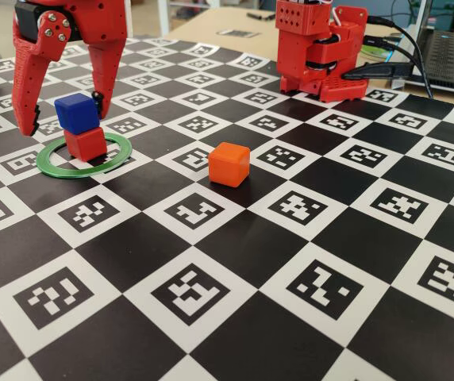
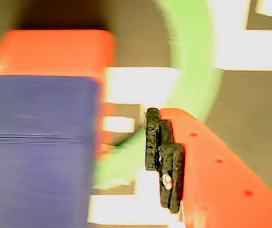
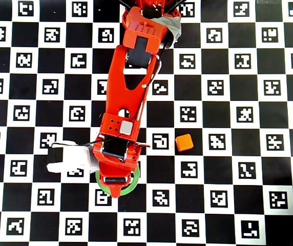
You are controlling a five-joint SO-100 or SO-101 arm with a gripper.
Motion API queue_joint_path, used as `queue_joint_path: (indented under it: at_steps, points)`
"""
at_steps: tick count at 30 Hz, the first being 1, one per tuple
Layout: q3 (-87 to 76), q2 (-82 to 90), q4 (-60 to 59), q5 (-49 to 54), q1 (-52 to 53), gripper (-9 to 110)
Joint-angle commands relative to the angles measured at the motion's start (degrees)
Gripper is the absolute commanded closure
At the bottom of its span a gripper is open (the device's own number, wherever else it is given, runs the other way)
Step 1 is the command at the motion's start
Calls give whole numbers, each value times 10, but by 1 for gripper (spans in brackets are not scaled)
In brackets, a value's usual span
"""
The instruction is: Grab the red cube then put it in the green circle then put the blue cube on top and finally the orange cube on top
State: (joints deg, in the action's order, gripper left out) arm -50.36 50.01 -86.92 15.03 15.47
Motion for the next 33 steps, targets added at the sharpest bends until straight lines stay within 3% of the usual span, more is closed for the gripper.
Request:
queue_joint_path:
  at_steps: [1, 10, 17, 33]
  points:
    - [35, 113, -45, -8, 3, 56]
    - [-76, 287, -102, -45, -35, 56]
    - [-175, 354, -123, -149, -134, 55]
    - [-356, 366, 20, -260, -266, 52]
